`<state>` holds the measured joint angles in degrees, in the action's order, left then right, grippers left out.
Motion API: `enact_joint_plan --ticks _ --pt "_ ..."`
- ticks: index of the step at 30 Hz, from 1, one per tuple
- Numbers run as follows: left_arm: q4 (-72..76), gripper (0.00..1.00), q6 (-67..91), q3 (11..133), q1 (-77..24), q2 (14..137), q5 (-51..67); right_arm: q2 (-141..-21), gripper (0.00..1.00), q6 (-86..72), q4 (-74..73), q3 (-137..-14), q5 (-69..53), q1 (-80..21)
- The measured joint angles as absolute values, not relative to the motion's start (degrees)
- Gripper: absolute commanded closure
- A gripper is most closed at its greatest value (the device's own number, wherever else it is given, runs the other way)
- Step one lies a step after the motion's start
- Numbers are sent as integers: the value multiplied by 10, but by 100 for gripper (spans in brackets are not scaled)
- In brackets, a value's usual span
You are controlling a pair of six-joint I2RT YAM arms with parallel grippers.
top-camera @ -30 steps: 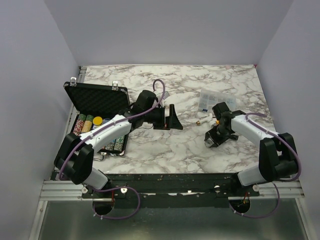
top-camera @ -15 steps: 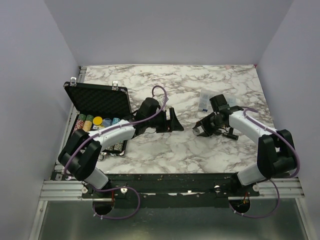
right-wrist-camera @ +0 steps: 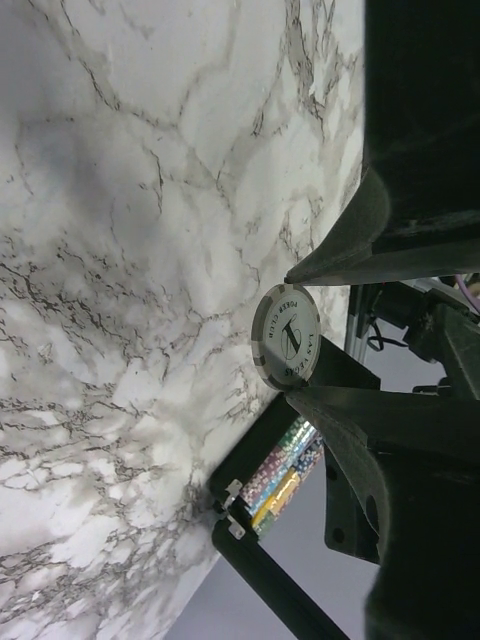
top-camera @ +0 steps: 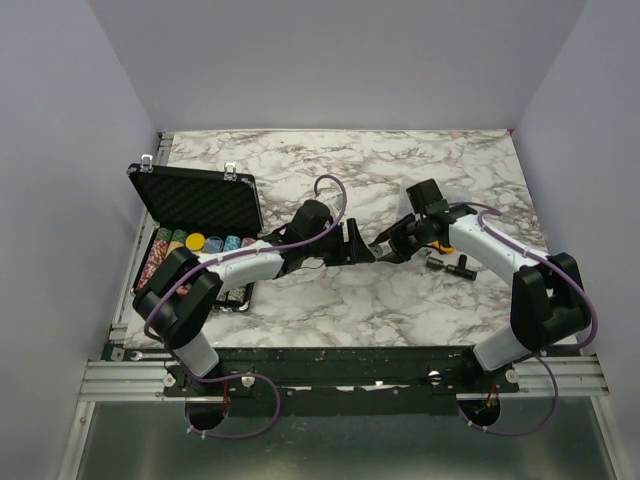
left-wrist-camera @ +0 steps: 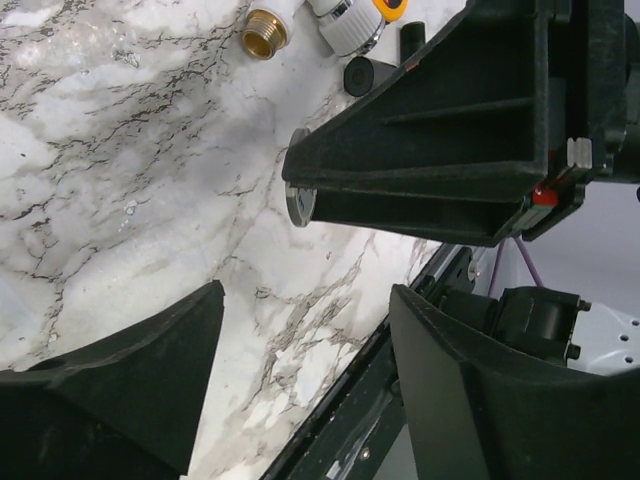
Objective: Pack up texas hold em set
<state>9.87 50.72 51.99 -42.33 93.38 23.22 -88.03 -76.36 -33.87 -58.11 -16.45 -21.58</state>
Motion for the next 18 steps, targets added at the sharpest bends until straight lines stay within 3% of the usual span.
enact_joint_plan --ticks 18 --pt "96 70 515 566 -425 966 185 -885 80 -781 -329 -603 -175 -244"
